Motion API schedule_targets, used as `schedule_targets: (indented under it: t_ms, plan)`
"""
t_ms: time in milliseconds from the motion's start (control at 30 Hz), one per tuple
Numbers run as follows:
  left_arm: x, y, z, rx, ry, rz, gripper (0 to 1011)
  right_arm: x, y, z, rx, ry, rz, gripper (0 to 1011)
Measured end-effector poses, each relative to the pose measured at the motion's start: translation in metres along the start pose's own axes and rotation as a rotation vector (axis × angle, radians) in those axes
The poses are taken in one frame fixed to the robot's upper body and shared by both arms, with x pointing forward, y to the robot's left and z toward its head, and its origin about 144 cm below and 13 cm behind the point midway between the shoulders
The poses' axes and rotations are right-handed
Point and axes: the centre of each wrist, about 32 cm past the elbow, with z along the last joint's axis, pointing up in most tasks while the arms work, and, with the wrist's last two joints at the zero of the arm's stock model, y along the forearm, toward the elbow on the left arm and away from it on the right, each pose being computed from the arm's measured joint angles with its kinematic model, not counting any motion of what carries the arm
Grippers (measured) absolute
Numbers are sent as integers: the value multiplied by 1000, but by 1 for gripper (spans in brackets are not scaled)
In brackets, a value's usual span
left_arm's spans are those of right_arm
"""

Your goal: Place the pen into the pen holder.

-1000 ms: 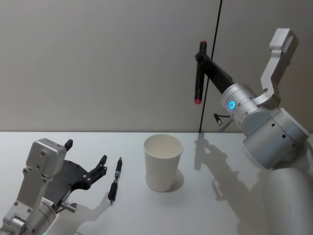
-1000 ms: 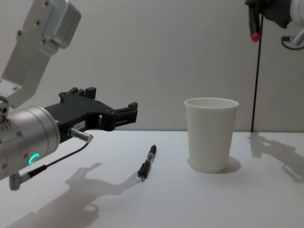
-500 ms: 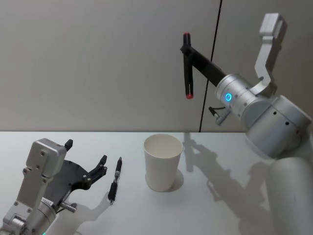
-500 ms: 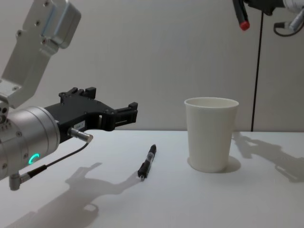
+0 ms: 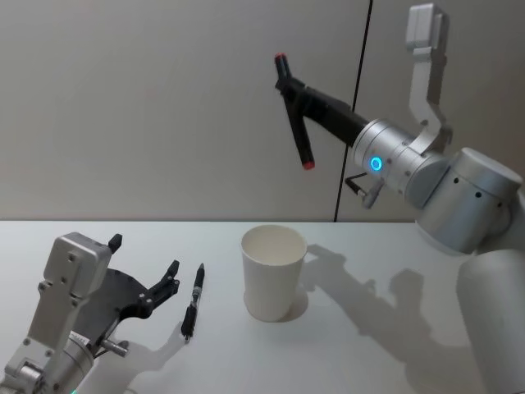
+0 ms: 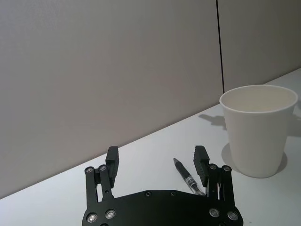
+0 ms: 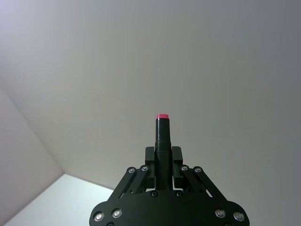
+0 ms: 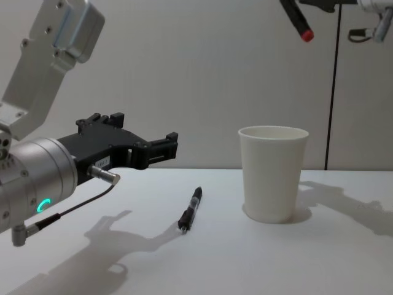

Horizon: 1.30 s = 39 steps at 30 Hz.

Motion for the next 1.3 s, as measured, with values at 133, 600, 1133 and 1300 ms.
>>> schedule_targets:
  t_ms: [133,600,1133,1300]
  plan:
    - [0,0,0,0,0,0,1002,4,0,-3,-28,-47,41,207]
    - [0,0,0,0,0,0,1002,8,0,-8,-64,-106,99,207]
    - [0,0,0,0,0,0,1002,9,0,-27,-3,-215,230,207]
    - [0,0,0,0,0,0,1002,10,2,-35,21,-270,283,207]
